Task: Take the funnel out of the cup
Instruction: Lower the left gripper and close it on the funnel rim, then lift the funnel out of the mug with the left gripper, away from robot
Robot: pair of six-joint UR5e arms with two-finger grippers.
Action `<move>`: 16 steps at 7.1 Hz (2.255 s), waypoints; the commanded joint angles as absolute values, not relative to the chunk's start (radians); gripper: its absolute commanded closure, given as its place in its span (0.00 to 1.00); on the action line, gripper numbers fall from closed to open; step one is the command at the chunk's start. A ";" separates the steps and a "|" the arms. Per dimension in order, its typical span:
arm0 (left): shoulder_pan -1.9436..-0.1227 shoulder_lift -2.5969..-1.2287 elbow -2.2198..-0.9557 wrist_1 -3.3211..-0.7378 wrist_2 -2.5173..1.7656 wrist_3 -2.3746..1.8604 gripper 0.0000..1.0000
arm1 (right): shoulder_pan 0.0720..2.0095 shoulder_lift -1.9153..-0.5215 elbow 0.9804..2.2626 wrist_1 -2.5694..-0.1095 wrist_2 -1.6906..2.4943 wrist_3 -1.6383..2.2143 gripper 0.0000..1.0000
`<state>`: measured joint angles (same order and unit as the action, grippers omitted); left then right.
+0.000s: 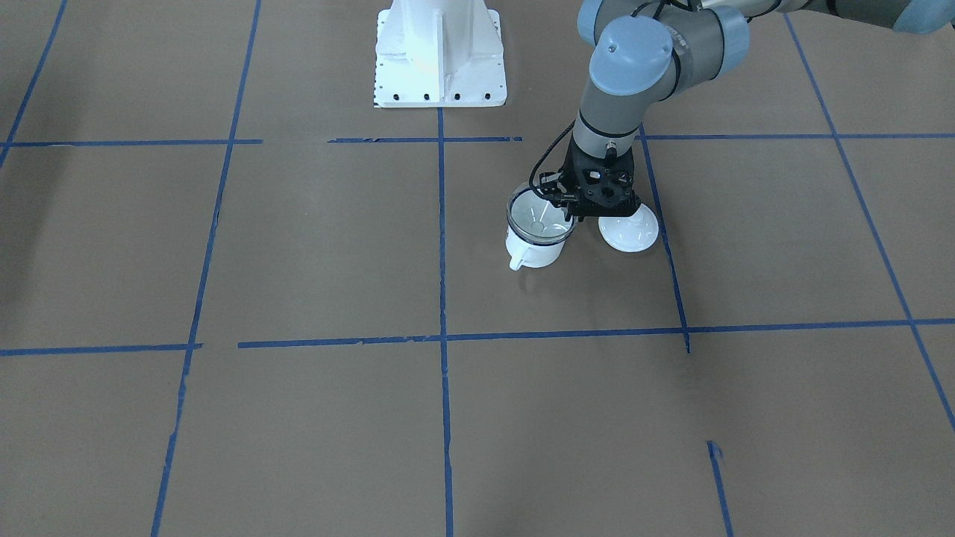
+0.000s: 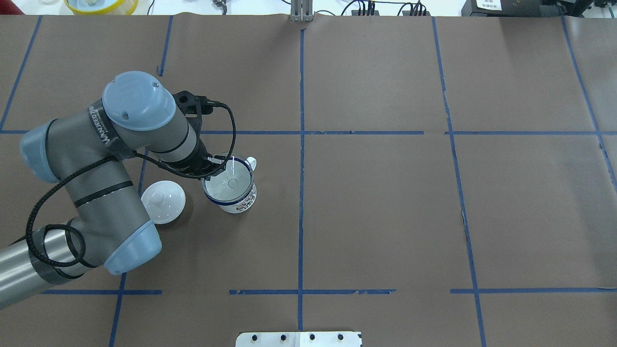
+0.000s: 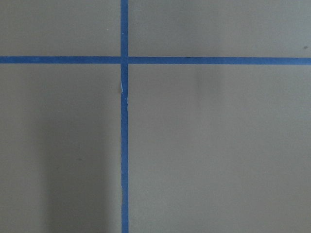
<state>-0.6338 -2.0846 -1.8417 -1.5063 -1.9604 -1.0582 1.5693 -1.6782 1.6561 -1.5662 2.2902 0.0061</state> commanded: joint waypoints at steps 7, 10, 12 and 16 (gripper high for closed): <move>-0.653 -2.074 -1.902 -1.499 -1.965 -1.048 1.00 | 1.569 -1.678 1.657 -1.566 2.290 0.006 0.00; -0.713 -2.080 -2.024 -1.364 -1.971 -1.032 1.00 | 1.569 -1.678 1.657 -1.566 2.290 0.006 0.00; -0.781 -2.083 -2.077 -1.361 -1.976 -1.026 1.00 | 1.569 -1.678 1.655 -1.566 2.290 0.006 0.00; -0.805 -2.097 -2.073 -1.590 -1.894 -1.037 1.00 | 1.569 -1.678 1.657 -1.566 2.290 0.006 0.00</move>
